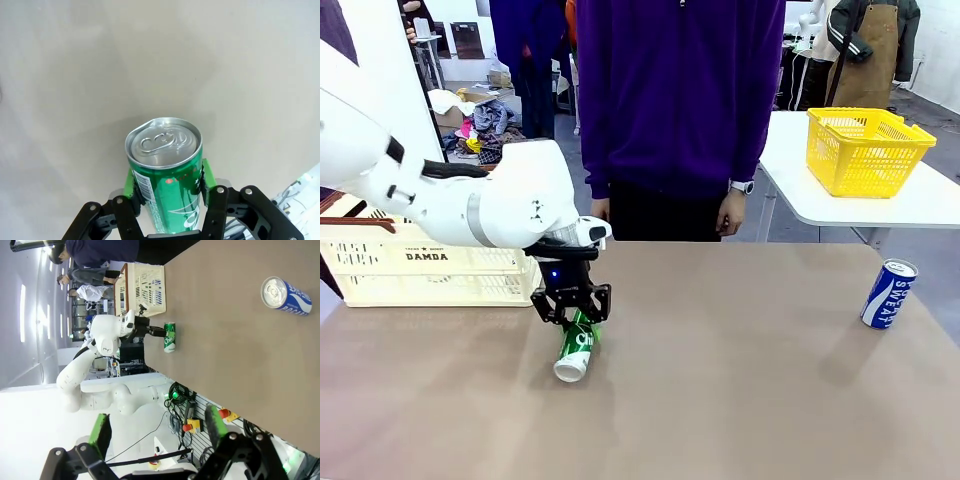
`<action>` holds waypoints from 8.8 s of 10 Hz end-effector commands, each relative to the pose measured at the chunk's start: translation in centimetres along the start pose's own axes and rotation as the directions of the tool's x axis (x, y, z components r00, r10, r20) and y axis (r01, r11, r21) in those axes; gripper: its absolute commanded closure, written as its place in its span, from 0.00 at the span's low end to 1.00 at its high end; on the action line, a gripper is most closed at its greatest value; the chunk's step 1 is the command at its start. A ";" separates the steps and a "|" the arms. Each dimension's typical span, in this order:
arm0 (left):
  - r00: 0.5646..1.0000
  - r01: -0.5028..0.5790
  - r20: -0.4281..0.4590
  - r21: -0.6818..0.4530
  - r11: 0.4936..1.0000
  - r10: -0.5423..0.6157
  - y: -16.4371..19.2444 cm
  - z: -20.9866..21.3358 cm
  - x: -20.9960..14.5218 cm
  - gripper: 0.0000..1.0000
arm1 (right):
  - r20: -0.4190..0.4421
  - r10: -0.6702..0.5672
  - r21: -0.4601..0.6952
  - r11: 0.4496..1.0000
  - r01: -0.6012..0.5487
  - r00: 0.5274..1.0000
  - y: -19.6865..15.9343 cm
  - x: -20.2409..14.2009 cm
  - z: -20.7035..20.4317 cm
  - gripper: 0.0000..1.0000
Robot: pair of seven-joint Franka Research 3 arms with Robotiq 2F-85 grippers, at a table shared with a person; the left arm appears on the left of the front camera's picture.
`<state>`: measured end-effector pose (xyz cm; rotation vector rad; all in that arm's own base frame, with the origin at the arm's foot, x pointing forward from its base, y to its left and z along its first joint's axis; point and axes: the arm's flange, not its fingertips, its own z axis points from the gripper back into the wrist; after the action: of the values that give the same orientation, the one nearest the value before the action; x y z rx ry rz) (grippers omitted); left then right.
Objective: Place the drinks into the Shopping basket.
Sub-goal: Pick up one drink and place it into the Shopping basket.
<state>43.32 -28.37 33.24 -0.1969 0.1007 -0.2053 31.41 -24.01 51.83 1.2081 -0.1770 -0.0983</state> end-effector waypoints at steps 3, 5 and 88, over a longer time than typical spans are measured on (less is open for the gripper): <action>0.994 0.074 0.092 -0.089 0.993 -0.066 2.6 15.2 -7.6 1.00 | -0.001 0.008 0.004 1.000 -0.008 1.000 0.3 -0.2 -0.1 0.00; 0.966 0.129 0.239 -0.105 0.986 -0.101 4.0 23.2 -12.8 1.00 | -0.001 0.008 0.004 1.000 -0.008 1.000 0.3 -0.2 -0.1 0.00; 0.926 0.241 0.347 -0.848 0.472 0.151 37.2 23.8 -22.5 0.00 | -0.150 -0.227 -0.681 0.729 0.066 0.962 9.6 8.6 -14.7 0.00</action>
<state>31.67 16.54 50.50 -1.3128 -0.2128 -0.1512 42.30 -8.28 57.13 0.5901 0.0836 -0.1503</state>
